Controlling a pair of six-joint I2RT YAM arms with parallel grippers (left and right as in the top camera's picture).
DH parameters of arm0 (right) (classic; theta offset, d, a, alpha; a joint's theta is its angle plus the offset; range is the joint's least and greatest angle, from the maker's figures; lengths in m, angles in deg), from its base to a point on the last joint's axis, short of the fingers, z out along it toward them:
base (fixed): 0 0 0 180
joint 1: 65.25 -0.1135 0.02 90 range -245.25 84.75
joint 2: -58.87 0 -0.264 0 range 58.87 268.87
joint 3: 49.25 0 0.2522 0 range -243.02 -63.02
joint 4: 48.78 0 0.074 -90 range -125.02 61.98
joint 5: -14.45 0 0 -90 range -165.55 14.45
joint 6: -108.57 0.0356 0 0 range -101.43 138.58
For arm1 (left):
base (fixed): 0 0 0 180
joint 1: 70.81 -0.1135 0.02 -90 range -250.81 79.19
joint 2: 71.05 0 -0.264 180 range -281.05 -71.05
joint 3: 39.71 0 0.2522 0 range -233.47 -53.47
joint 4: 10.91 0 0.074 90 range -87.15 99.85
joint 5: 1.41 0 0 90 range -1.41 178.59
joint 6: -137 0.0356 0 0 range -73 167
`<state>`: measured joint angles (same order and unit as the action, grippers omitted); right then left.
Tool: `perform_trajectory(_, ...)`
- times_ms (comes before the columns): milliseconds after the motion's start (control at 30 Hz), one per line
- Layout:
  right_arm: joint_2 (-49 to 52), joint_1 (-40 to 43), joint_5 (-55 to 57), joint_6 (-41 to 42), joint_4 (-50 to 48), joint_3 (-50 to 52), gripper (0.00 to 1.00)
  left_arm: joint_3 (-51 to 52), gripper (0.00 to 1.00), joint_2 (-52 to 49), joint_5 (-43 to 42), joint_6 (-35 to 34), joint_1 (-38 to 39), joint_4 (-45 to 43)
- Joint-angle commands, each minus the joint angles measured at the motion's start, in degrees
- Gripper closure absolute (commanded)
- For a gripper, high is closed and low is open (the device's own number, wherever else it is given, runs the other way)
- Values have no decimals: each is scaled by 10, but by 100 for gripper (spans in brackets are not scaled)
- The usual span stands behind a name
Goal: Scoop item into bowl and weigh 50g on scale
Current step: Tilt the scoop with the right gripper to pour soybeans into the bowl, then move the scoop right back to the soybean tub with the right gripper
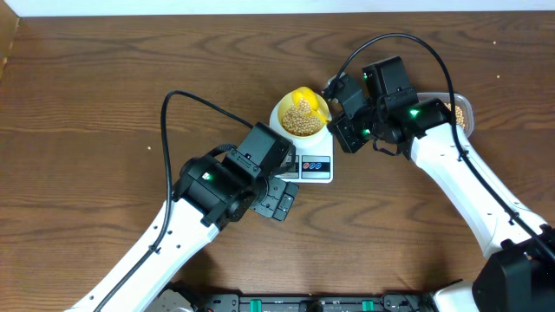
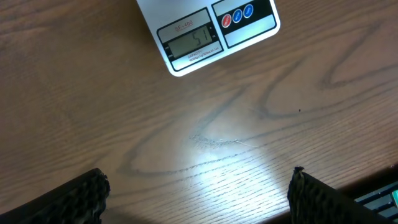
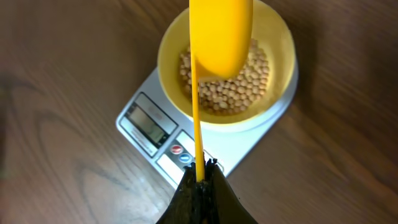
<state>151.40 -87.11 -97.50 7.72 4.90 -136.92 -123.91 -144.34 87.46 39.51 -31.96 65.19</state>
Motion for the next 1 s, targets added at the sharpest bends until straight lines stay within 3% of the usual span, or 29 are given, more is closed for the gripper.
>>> perform_trajectory(0, 5, 9, -43, 21, 1, -12, 99, -14, 6, 2, 7, 3, 1, 0)
perform_trajectory(300, 5, 61, -94, 57, 0, -12, 99, -14, 6, 2, 7, 3, 1, 0)
perform_trajectory(733, 5, 159, -258, 83, 3, -12, 99, -14, 6, 2, 7, 3, 1, 0)
perform_trajectory(967, 0, 230, -263, 73, 41, -12, 99, -14, 6, 2, 7, 3, 1, 0)
